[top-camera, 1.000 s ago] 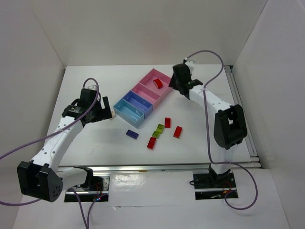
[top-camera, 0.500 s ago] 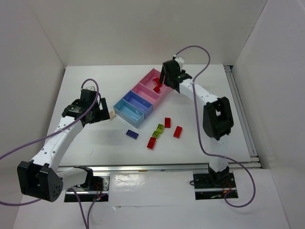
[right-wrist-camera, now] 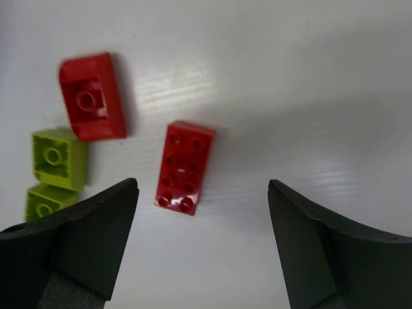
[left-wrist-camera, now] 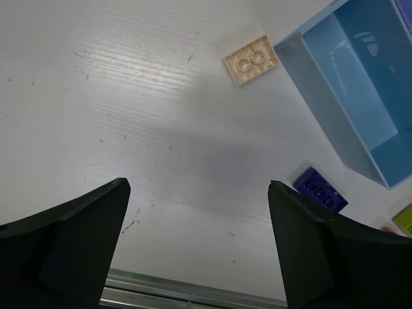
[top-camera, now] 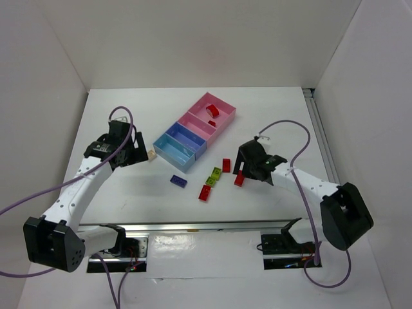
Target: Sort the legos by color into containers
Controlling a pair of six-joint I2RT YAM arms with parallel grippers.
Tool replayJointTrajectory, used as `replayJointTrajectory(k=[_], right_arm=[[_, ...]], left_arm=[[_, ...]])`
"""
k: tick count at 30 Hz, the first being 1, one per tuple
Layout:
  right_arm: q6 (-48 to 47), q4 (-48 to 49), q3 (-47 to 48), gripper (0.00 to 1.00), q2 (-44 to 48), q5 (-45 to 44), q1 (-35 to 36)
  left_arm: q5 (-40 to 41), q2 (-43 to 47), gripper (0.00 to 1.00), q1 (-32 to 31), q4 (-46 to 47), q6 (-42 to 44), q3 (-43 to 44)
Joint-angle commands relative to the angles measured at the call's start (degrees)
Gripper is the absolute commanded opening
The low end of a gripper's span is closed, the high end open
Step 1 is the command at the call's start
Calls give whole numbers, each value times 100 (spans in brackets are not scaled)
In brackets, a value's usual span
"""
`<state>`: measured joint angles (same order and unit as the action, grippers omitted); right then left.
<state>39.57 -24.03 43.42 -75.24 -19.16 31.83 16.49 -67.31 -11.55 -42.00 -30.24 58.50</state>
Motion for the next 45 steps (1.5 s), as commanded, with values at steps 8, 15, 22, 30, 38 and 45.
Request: replayJointTrajectory(k=[8,15,22,30,38,45], right_arm=[[165,504,-264,89,-570,255,332],[218,541,-89,68,-1097,-70,508],[-44,31,719,32,-869,-1054,640],[-1170,381,3196,34,-2174,-924,184],[-1540,-380,6729,68,-4752,-369,-423],[-1409,249,5383,76,-3280,-439,-371]], left_arm=[[-242,121,99,-49,69,9,206],[-243,121,99,-49,69,9,153],[-304,121,99,-49,69,9,206],[-462,-10,100,-49,69,-61,91],[-401,-10,100,-49,-36,97,161],[-225,-10,100,-49,-160,159,223]])
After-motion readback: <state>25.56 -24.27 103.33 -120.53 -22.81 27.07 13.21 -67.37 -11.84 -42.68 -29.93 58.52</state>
